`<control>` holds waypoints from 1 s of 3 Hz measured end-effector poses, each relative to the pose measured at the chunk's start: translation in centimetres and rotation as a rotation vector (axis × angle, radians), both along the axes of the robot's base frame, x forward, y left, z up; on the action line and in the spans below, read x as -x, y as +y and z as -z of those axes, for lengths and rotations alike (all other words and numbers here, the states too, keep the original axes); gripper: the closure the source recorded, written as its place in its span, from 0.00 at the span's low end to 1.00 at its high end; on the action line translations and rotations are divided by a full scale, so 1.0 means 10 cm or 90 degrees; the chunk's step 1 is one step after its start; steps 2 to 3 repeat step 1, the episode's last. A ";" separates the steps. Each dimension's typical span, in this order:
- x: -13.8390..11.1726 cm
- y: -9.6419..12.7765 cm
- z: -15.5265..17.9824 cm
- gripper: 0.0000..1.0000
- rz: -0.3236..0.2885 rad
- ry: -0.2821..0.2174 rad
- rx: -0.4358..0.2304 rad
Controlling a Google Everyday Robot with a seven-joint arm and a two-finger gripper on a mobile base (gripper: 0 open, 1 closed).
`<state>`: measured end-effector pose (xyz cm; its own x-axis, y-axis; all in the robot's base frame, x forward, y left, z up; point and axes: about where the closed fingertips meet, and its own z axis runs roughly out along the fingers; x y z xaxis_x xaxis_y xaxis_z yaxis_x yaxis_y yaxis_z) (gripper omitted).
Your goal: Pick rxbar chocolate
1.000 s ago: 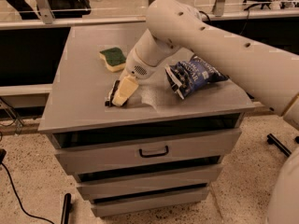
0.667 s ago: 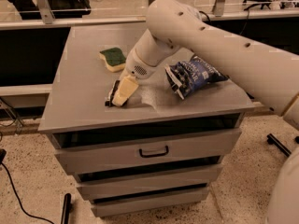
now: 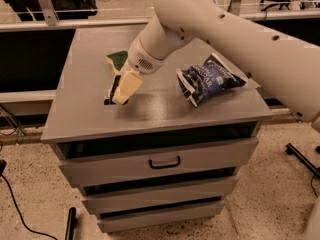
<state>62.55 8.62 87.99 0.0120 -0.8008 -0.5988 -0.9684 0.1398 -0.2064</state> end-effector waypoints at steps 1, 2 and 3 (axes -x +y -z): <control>0.00 0.00 -0.02 1.00 -0.001 -0.002 0.000; 0.00 0.00 -0.02 1.00 -0.001 -0.002 0.000; 0.00 0.00 -0.02 1.00 -0.001 -0.002 0.000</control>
Offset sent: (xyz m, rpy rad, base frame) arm 0.0000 0.0000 0.0000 0.0000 0.0000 0.0000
